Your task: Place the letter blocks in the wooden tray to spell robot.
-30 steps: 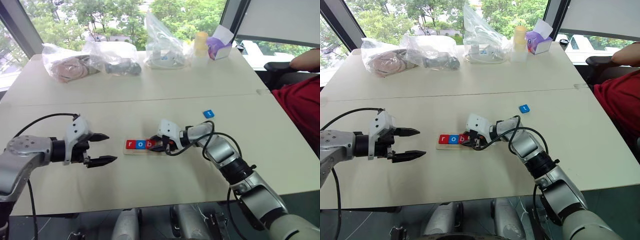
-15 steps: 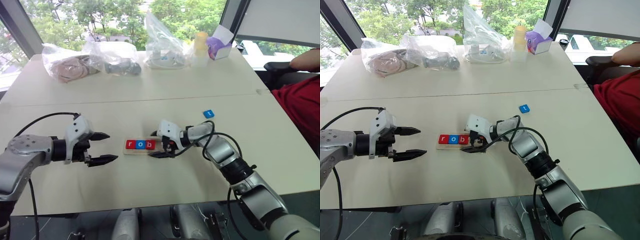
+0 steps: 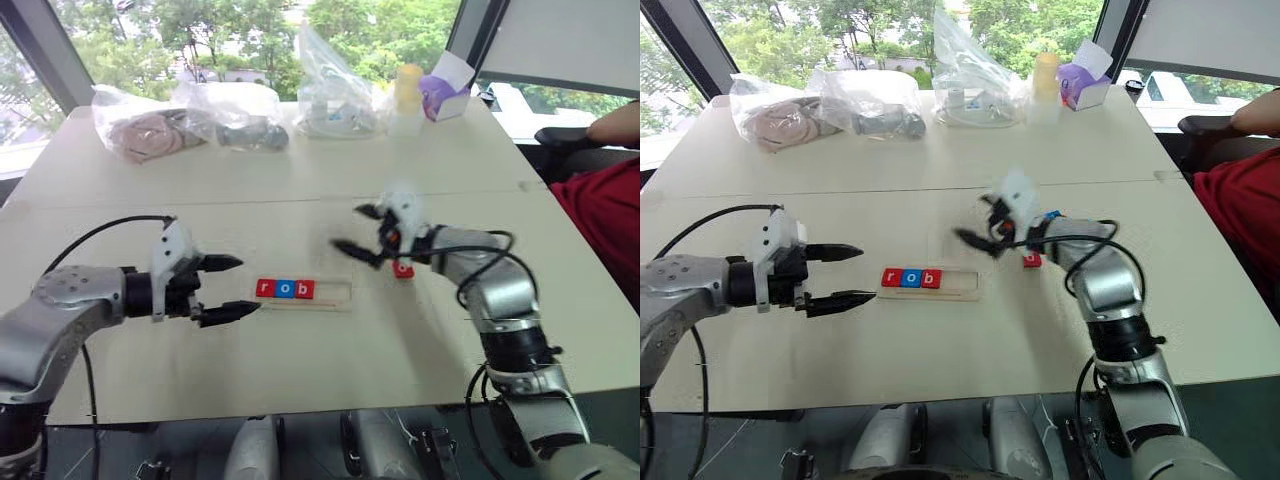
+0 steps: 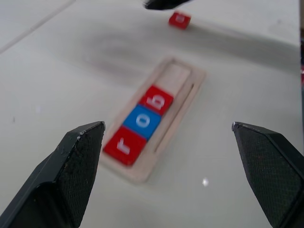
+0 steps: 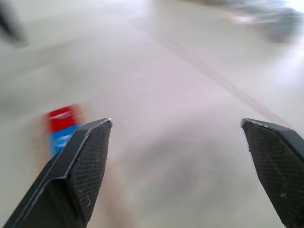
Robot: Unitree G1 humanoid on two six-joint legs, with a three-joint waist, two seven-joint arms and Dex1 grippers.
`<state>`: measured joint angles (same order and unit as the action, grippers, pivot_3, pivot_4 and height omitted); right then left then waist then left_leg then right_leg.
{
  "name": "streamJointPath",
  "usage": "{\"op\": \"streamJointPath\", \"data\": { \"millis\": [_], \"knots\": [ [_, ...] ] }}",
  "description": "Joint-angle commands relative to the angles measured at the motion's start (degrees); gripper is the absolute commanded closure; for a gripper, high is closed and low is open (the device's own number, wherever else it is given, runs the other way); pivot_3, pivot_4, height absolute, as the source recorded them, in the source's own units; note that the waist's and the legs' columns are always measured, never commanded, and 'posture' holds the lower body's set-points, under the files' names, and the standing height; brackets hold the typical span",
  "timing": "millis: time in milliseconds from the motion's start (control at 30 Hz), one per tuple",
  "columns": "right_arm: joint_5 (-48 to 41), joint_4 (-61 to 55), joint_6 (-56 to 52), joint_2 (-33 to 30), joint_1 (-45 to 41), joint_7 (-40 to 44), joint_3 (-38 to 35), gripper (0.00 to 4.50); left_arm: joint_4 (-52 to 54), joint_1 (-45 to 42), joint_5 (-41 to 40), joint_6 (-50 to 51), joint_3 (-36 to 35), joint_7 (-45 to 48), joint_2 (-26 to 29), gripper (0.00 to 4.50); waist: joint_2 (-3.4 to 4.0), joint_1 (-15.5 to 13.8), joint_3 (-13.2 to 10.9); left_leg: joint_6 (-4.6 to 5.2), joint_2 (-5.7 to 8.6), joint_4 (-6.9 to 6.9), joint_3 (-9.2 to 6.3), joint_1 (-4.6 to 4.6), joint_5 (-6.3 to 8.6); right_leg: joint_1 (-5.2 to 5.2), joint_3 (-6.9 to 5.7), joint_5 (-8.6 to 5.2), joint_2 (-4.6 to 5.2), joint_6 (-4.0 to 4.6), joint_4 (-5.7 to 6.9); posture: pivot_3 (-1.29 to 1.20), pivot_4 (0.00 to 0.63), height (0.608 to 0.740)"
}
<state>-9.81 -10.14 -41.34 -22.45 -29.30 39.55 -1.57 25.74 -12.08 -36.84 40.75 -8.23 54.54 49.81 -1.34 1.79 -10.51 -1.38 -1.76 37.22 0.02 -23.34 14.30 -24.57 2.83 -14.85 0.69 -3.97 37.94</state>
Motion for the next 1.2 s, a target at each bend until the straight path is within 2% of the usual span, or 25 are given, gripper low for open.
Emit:
{"op": "streamJointPath", "data": {
  "millis": [33,133,300,533,633,767,800,900,1000,1200],
  "knots": [
    [-1.52,-8.60,-6.24,0.67,7.42,-6.19,-4.55,0.02,1.10,-2.57,-0.34,-0.03,3.09,-1.75,-2.88,0.00,-0.01,-0.15,0.01,0.00,0.02,-0.01,0.00,0.00,0.00,0.01,0.00,0.00,-0.01,0.00,0.00,0.00,0.150,0.740],
    [-0.42,-12.93,-10.37,2.74,12.45,-11.82,-4.22,0.02,0.23,-4.73,1.39,-0.75,6.69,-3.30,-6.12,0.00,0.02,0.36,0.00,0.00,0.03,-0.06,0.03,0.03,0.00,-0.01,0.04,0.00,-0.05,0.00,0.01,0.00,0.150,0.740],
    [2.98,-16.39,-17.29,8.23,15.43,-23.03,-2.09,0.02,-3.38,-7.52,4.71,-2.80,10.49,-2.85,-8.04,0.00,0.02,1.06,0.01,-0.02,-0.01,-0.02,0.02,0.18,-0.02,-0.01,0.12,0.02,-0.18,0.03,0.15,0.00,0.150,0.740],
    [4.65,-12.71,-17.50,12.12,14.50,-28.81,1.48,0.02,-6.03,-8.38,6.80,-4.75,12.11,-1.40,-8.56,0.00,0.01,0.74,0.03,-0.05,0.01,-0.03,0.04,0.10,-0.03,-0.01,0.10,0.00,-0.14,0.02,0.07,0.00,0.150,0.740],
    [5.80,-10.32,-15.48,10.11,14.29,-28.48,3.76,0.88,-6.19,-8.25,7.59,-5.15,12.17,-1.46,-8.63,0.00,-0.01,0.76,0.04,-0.05,0.01,-0.02,0.05,0.09,-0.03,0.00,0.10,0.00,-0.12,0.03,0.05,0.00,0.150,0.740],
    [5.44,-9.17,-16.34,8.66,13.43,-28.27,3.25,2.95,-5.28,-7.65,7.63,-4.95,11.51,-1.31,-8.36,0.00,-0.01,0.74,0.04,-0.04,0.01,-0.02,0.05,0.11,-0.03,0.01,0.10,0.00,-0.13,0.03,0.06,0.00,0.150,0.740],
    [5.28,-9.36,-16.57,8.55,13.37,-28.17,3.28,3.31,-5.14,-7.63,7.58,-4.89,11.35,-1.26,-8.27,0.00,-0.02,0.74,0.05,-0.04,0.01,-0.01,0.05,0.11,-0.03,0.02,0.10,0.00,-0.13,0.03,0.06,0.00,0.150,0.740],
    [4.66,-10.18,-14.57,8.31,13.67,-26.96,4.13,3.29,-4.18,-7.55,7.42,-4.70,11.38,-1.07,-7.98,0.00,-0.05,0.71,0.06,-0.04,0.01,-0.01,0.04,0.11,-0.03,0.03,0.10,0.00,-0.12,0.03,0.05,0.00,0.150,0.740],
    [3.99,-13.87,-17.40,8.96,15.42,-27.64,3.36,3.29,-1.84,-6.52,7.44,-4.18,12.60,0.07,-6.87,0.00,-0.05,0.72,0.06,-0.04,0.01,-0.01,0.04,0.10,-0.03,0.03,0.10,0.00,-0.12,0.02,0.05,0.00,0.150,0.740],
    [3.45,-34.03,-37.24,17.88,21.97,-34.34,-1.15,3.29,-2.02,-6.35,8.45,-4.88,14.76,1.02,-6.91,0.00,-0.04,0.57,0.06,-0.04,-0.03,-0.09,-0.19,0.03,-0.03,-0.01,0.04,-0.06,-0.11,0.00,0.06,0.00,0.150,0.740]
  ]
}}
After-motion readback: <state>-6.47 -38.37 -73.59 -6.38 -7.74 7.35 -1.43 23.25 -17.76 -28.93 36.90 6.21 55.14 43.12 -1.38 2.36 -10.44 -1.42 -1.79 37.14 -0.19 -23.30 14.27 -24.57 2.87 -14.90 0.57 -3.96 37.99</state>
